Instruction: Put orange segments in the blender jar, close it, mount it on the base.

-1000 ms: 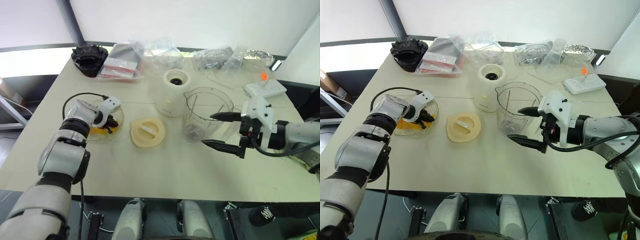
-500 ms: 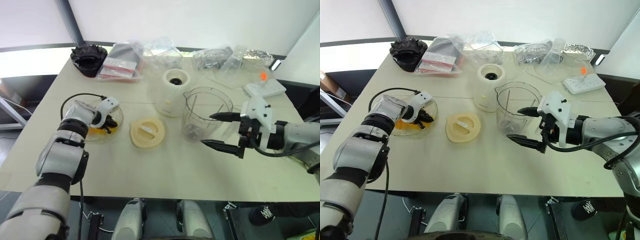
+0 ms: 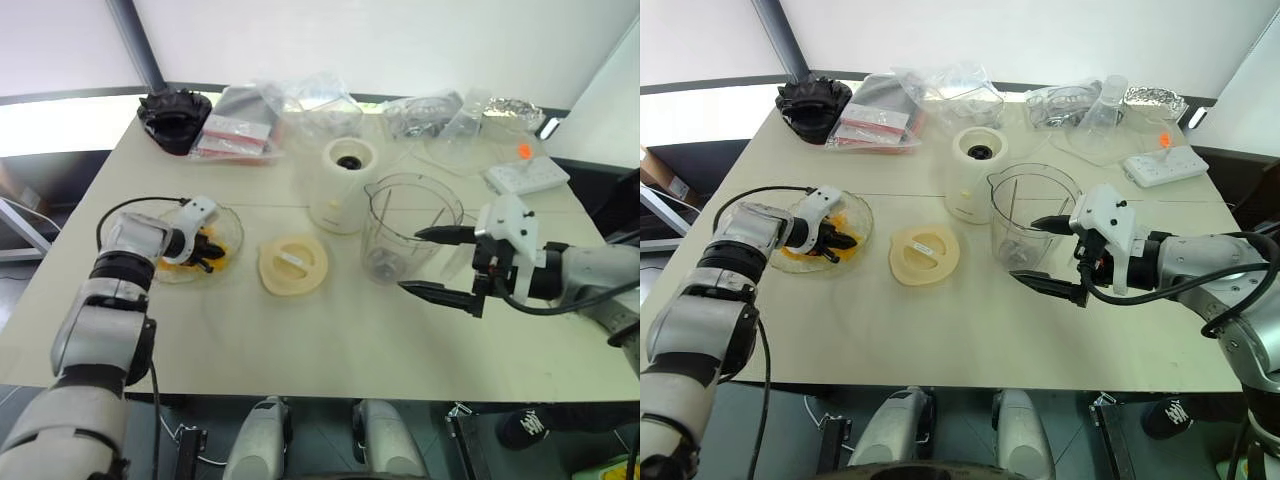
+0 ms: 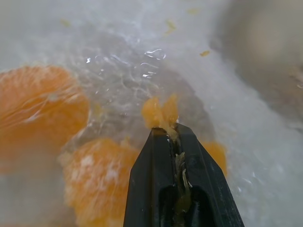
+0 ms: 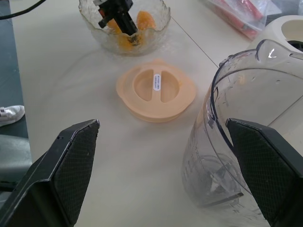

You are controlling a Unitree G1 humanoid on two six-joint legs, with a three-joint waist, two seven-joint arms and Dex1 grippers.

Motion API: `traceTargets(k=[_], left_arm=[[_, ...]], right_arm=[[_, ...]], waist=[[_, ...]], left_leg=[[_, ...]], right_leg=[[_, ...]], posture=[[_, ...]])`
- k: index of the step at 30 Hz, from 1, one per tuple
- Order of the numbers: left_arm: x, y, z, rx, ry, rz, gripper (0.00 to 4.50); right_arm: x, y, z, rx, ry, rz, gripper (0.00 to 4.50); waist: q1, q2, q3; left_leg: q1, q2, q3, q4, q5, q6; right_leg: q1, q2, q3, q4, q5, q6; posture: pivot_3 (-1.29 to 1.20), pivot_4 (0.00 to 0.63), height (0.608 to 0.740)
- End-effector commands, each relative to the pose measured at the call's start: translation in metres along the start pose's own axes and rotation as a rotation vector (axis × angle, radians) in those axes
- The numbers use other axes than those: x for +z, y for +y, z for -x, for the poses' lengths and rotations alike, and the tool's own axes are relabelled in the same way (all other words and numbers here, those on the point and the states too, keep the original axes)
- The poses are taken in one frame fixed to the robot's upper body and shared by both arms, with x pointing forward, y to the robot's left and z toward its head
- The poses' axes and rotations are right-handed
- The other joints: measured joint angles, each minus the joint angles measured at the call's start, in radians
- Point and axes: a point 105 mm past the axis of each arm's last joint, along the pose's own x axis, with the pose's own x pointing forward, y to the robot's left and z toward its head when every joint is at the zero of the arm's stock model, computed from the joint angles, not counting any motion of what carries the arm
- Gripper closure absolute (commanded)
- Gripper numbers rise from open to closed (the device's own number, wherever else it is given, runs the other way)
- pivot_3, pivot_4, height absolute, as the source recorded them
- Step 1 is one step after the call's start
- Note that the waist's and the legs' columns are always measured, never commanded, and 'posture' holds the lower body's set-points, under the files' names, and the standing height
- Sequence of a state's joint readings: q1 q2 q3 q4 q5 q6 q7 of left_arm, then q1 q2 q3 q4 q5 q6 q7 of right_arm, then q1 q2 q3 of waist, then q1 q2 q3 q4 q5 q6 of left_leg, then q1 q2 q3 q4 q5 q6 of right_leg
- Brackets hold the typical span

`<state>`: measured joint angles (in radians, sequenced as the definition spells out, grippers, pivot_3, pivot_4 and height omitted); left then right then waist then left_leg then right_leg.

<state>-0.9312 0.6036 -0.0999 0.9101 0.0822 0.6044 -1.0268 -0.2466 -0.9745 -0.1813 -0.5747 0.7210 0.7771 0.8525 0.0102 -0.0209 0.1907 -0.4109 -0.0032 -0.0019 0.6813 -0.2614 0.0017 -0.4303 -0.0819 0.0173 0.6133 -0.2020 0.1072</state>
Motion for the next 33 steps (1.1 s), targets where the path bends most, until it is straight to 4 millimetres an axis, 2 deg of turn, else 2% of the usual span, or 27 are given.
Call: traceTargets(k=[1, 4, 11, 16, 21, 26, 33], left_arm=[[0.032, 0.0, 0.03, -0.011, -0.17, 0.065, 4.46], [0.037, -0.004, 0.047, -0.009, -0.25, 0.121, 4.46], [0.037, -0.015, 0.066, -0.005, -0.354, 0.198, 4.46], [0.05, -0.028, 0.08, -0.053, -0.49, 0.215, 4.46], [0.061, -0.031, 0.093, -0.078, -0.636, 0.256, 4.46], [0.06, -0.031, 0.092, -0.054, -0.656, 0.274, 4.46], [0.048, -0.02, 0.073, 0.099, -0.489, 0.169, 4.46]], right_arm=[[0.007, 0.001, 0.001, -0.008, -0.029, 0.034, 0.0], [0.007, 0.001, 0.0, -0.008, -0.032, 0.031, 0.0], [0.007, 0.0, -0.002, 0.001, -0.033, 0.035, 0.0], [0.007, -0.001, -0.003, 0.011, -0.037, 0.04, 0.0], [0.007, 0.0, -0.006, 0.02, -0.04, 0.04, 0.0], [0.007, 0.003, -0.006, 0.019, -0.043, 0.033, 0.0], [0.006, 0.005, -0.008, 0.013, -0.05, 0.026, 0.0]], waist=[[0.0, 0.0, 0.0], [0.001, 0.0, 0.0], [0.0, 0.0, 0.0], [0.001, 0.0, 0.0], [0.001, 0.0, 0.0], [0.0, 0.0, 0.0], [0.002, 0.0, 0.0]], left_leg=[[0.0, 0.0, 0.0, 0.0, 0.0, 0.0], [0.0, 0.0, 0.0, 0.0, 0.0, 0.0], [0.0, 0.0, 0.0, 0.0, 0.0, 0.0], [0.0, 0.0, 0.0, 0.0, 0.0, 0.0], [0.0, 0.0, 0.0, 0.0, 0.0, 0.0], [0.001, 0.0, 0.0, 0.0, 0.0, 0.0], [0.001, 0.0, 0.0, 0.0, 0.0, 0.0]], right_leg=[[0.0, 0.0, 0.0, 0.0, 0.0, 0.0], [0.0, 0.0, 0.0, 0.0, 0.0, 0.0], [0.0, 0.0, 0.0, 0.0, 0.0, 0.0], [0.0, 0.0, 0.0, 0.0, 0.0, 0.0], [0.0, 0.0, 0.0, 0.0, 0.0, 0.0], [0.0, 0.0, 0.0, 0.0, 0.0, 0.0], [0.001, 0.0, 0.0, 0.0, 0.0, 0.0]], posture=[[0.0, 0.15, 0.74], [0.0, 0.15, 0.74], [0.0, 0.15, 0.74], [0.0, 0.15, 0.74], [0.0, 0.15, 0.74], [0.0, 0.15, 0.74], [0.0, 0.15, 0.74]])
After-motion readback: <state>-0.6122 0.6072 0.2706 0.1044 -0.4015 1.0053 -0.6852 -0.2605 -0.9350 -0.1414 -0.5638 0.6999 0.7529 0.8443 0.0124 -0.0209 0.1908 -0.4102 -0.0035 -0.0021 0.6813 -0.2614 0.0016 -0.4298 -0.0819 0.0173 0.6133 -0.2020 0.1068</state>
